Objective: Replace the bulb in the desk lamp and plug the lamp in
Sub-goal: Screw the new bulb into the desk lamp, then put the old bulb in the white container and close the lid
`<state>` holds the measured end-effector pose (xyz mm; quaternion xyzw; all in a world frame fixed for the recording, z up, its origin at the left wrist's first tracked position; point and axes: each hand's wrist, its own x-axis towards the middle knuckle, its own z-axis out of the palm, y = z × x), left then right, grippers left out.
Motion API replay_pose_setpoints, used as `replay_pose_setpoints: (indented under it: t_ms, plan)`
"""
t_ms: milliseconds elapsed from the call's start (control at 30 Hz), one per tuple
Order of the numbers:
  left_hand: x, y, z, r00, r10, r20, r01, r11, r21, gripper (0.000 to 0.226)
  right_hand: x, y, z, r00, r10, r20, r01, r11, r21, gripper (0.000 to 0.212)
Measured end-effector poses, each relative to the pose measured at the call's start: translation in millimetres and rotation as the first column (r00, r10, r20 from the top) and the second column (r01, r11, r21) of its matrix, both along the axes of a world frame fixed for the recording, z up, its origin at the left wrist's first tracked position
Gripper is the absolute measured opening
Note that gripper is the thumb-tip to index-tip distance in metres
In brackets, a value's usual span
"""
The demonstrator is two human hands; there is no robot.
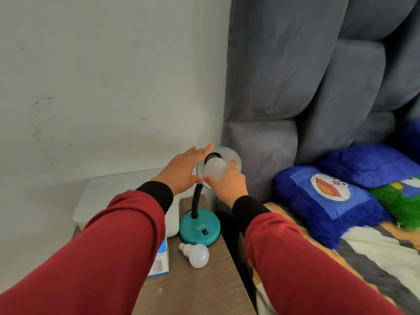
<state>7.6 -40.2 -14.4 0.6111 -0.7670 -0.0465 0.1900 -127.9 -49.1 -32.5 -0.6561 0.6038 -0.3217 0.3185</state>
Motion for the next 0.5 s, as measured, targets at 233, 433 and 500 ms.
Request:
replay_pose_setpoints:
  t_ms: [233, 433, 500]
  plan:
    - [9.8, 27.7, 21.0, 0.952, 0.212, 0.222, -0.249, 0.957, 0.152, 0.077, -9.8, 14.3, 33.1, 0.873, 0.053, -0.485, -0.058, 0.998, 0.003, 0.045]
    - [25.8, 70.4, 41.5, 0.853, 0.318, 0.413, -0.461, 0.832, 0.310, 0.054, -15.5, 40.4, 47.8, 0.710, 0.241, -0.661, -0.195, 0.970, 0.145, 0.046]
    - [35.6, 88.0, 48.1, 0.824, 0.351, 0.444, -0.513, 0.795, 0.323, 0.051, -11.9, 49.8, 52.5, 0.647, 0.314, -0.695, -0.227, 0.949, 0.217, 0.051]
